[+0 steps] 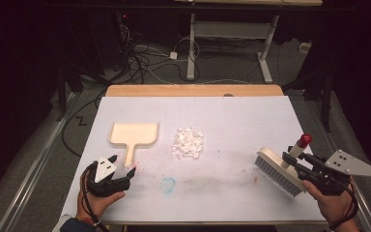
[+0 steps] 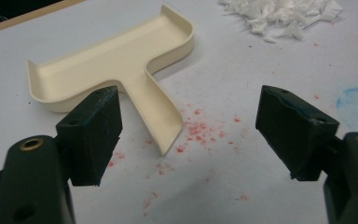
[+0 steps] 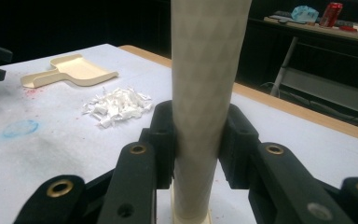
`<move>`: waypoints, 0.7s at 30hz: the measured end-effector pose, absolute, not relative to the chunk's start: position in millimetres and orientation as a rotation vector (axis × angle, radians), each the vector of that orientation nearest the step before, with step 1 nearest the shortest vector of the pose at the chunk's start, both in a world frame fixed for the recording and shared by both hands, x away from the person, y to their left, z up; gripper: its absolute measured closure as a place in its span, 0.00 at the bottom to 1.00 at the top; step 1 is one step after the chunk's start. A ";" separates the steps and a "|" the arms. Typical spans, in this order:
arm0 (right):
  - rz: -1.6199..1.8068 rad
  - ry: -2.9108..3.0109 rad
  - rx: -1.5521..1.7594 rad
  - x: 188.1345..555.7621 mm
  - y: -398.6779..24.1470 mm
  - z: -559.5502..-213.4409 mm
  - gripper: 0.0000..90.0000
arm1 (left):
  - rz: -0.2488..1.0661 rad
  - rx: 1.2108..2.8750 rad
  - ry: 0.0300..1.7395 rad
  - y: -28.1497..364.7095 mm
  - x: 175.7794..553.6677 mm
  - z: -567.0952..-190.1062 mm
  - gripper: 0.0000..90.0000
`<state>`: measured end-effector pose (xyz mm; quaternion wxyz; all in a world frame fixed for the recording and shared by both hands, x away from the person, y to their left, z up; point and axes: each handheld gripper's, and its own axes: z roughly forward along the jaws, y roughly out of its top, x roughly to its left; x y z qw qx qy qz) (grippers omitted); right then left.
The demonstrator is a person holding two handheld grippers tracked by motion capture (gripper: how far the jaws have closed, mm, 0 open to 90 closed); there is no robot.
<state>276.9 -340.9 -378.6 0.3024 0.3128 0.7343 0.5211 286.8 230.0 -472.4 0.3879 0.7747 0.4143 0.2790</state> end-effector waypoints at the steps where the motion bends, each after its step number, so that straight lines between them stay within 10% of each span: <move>1: 1.382 1.947 0.820 277.0 -341.4 -378.7 0.78 | 0.712 1.971 1.054 230.0 286.8 -472.3 0.24; 21: 1.378 1.960 0.807 277.5 -333.3 -375.2 0.78 | 0.576 2.010 1.253 225.9 297.7 -478.4 0.24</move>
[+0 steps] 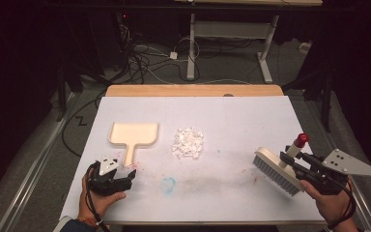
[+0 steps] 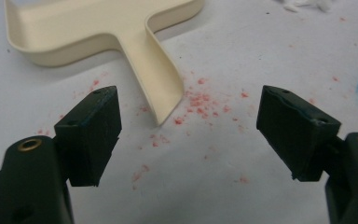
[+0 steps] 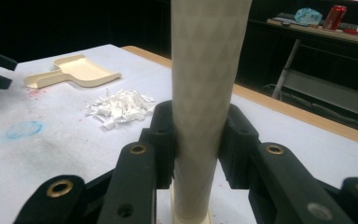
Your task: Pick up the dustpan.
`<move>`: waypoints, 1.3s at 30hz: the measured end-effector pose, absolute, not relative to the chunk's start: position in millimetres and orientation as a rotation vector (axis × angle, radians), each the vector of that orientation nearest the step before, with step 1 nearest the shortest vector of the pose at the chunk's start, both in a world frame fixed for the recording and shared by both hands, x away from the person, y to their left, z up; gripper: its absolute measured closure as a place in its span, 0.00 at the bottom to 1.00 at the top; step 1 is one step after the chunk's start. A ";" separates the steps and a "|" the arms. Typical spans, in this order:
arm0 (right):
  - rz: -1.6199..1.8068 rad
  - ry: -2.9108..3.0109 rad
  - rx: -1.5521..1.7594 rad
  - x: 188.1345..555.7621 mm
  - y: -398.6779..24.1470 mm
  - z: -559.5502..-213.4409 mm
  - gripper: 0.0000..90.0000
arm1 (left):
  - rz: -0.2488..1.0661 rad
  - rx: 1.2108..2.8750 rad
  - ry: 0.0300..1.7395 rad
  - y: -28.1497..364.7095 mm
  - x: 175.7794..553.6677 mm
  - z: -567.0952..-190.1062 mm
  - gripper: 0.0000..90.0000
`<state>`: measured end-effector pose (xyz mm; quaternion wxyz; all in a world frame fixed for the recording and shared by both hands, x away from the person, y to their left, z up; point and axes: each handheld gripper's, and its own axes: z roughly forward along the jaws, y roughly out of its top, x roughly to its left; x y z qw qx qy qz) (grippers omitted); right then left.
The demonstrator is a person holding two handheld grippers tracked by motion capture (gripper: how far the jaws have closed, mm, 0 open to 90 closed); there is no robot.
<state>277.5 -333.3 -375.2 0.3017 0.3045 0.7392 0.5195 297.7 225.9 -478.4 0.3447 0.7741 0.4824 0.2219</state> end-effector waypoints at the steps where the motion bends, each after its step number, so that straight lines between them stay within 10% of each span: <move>1: 1.378 1.960 0.807 277.5 -333.3 -375.2 0.78 | 0.564 2.004 1.279 225.2 301.2 -478.6 0.24; 17: 1.357 2.000 0.831 282.6 -331.5 -380.6 0.78 | 0.500 1.970 1.520 211.8 382.2 -487.0 0.34; 30: 1.341 2.040 0.833 284.0 -327.7 -382.7 0.78 | 0.511 2.033 1.497 204.9 391.6 -483.4 0.70; 39: 1.351 2.050 0.832 285.1 -327.3 -383.9 0.78 | 0.513 2.101 1.431 206.2 394.5 -479.4 0.71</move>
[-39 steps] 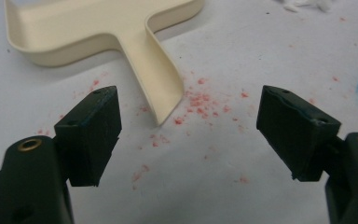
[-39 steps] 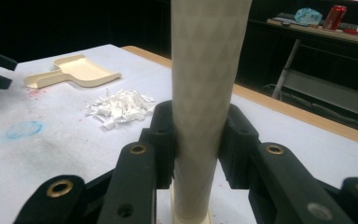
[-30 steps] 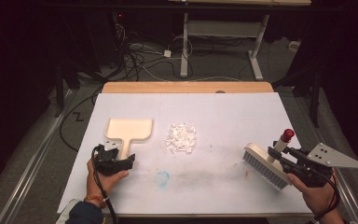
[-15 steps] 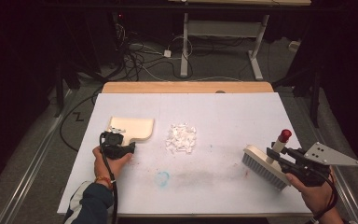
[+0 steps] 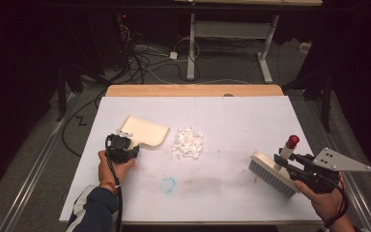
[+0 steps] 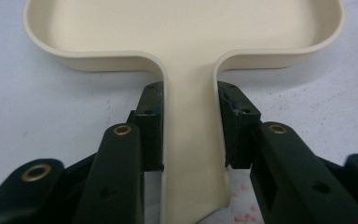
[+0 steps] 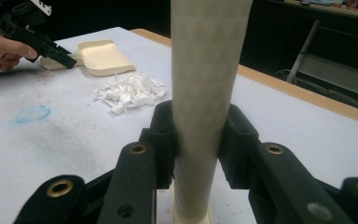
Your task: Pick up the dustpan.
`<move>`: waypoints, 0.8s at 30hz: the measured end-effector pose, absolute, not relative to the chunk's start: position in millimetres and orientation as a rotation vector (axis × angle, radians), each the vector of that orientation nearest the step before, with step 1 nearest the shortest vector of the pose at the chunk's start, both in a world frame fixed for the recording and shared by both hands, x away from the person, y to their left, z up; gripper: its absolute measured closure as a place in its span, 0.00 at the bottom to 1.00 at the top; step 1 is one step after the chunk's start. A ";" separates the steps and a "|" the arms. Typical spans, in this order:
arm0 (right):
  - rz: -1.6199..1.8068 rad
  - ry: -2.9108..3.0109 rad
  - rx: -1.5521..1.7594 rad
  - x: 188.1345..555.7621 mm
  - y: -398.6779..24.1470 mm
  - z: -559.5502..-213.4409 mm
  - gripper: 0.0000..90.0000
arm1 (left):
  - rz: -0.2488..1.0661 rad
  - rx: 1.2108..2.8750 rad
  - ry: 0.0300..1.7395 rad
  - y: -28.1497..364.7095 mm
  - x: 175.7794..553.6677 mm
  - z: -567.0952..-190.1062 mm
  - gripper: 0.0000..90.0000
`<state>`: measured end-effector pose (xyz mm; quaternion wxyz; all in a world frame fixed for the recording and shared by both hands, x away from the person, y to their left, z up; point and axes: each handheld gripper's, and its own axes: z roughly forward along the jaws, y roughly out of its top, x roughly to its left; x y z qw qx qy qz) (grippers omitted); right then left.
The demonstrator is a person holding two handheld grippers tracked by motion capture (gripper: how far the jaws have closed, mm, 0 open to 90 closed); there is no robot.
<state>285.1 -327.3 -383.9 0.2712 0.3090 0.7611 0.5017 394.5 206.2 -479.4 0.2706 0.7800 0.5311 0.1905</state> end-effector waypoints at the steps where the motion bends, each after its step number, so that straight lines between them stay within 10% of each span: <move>1: 1.355 2.046 0.833 285.2 -327.7 -384.0 0.78 | 0.510 2.111 1.425 206.2 394.7 -478.6 0.71; 24: 1.348 2.034 0.837 285.3 -328.4 -383.9 0.78 | 0.560 2.078 1.366 217.8 379.7 -448.4 0.71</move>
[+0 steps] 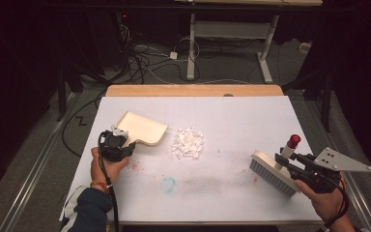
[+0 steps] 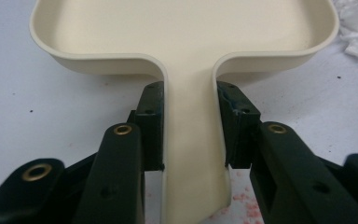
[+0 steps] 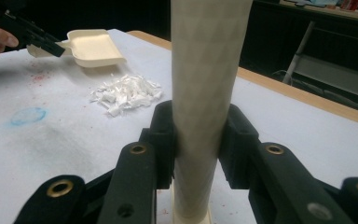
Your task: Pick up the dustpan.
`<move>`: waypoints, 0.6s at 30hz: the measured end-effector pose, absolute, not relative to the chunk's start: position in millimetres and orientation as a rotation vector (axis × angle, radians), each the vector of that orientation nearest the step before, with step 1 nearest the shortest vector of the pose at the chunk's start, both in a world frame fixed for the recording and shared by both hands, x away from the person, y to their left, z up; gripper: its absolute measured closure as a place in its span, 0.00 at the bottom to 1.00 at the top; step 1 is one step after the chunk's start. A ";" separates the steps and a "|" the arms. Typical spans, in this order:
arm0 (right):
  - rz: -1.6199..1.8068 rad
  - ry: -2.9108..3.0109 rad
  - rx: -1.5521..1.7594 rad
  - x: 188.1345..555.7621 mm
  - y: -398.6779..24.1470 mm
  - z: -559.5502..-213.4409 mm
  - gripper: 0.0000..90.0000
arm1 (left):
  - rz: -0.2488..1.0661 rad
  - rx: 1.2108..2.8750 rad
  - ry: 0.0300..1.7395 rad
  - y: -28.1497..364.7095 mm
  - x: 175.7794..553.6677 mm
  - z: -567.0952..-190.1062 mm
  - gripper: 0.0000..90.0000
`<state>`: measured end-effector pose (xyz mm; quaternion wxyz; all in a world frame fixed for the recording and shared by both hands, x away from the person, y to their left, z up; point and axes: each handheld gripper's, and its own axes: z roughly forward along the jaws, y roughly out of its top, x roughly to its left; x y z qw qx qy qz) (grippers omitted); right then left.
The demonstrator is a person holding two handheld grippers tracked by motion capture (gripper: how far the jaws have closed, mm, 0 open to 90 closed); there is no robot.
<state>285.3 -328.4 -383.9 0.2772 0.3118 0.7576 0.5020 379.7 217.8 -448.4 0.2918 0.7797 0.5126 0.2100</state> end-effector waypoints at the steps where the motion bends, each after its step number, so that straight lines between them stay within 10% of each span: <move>1: 1.348 2.033 0.841 285.2 -328.4 -384.0 0.78 | 0.564 2.072 1.366 219.0 378.2 -446.5 0.71; 18: 1.349 2.025 0.846 285.7 -330.5 -383.2 0.78 | 0.577 2.092 1.287 232.2 344.8 -430.2 0.71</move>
